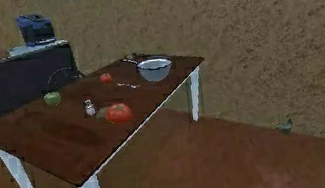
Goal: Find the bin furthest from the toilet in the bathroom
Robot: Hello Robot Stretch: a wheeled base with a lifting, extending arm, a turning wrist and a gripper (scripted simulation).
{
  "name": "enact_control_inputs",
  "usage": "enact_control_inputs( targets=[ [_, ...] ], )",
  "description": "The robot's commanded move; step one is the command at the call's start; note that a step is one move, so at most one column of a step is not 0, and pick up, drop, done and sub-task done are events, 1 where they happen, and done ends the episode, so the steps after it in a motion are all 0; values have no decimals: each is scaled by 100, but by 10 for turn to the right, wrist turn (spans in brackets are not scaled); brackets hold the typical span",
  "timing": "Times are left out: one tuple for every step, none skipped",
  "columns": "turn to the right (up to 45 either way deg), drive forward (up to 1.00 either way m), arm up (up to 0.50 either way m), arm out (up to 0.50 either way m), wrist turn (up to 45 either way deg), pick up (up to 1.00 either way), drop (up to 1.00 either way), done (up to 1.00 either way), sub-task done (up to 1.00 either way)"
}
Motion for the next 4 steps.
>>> enact_control_inputs(
  targets=[
    [450,0,0,0,0,0,0,0,0],
    [450,0,0,0,0,0,0,0,0],
    [450,0,0,0,0,0,0,0,0],
    [90,0,0,0,0,0,0,0,0]
  ],
)
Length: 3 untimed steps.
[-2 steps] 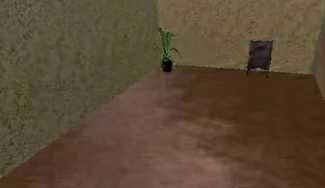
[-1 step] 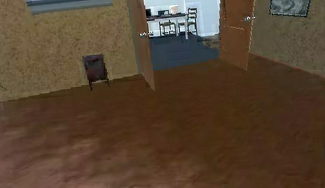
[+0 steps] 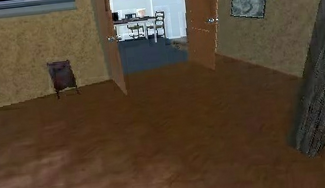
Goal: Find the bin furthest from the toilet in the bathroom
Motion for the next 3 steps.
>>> enact_control_inputs(
  targets=[
    [0,100,0,0,0,0,0,0,0],
    [30,0,0,0,0,0,0,0,0],
    [0,100,0,0,0,0,0,0,0]
  ],
)
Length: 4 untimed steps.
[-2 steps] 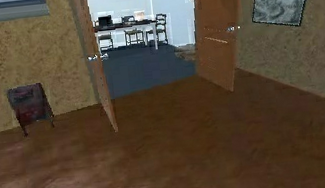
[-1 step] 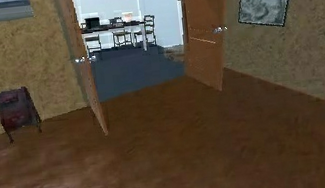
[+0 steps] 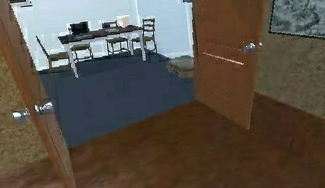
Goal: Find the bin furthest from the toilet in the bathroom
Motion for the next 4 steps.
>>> enact_control_inputs(
  targets=[
    [0,100,0,0,0,0,0,0,0],
    [0,5,0,0,0,0,0,0,0],
    [-240,0,0,0,0,0,0,0,0],
    [0,45,0,0,0,0,0,0,0]
  ],
)
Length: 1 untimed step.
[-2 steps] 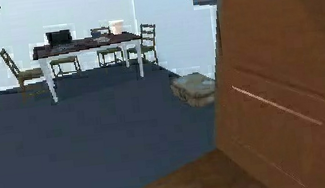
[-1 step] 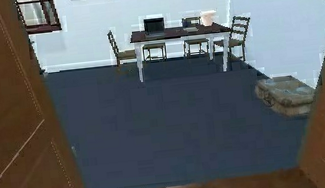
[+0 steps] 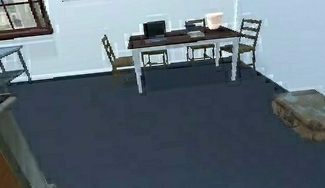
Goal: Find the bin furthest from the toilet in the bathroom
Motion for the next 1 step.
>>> enact_control_inputs(
  targets=[
    [-30,0,0,0,0,0,0,0,0]
  ],
)
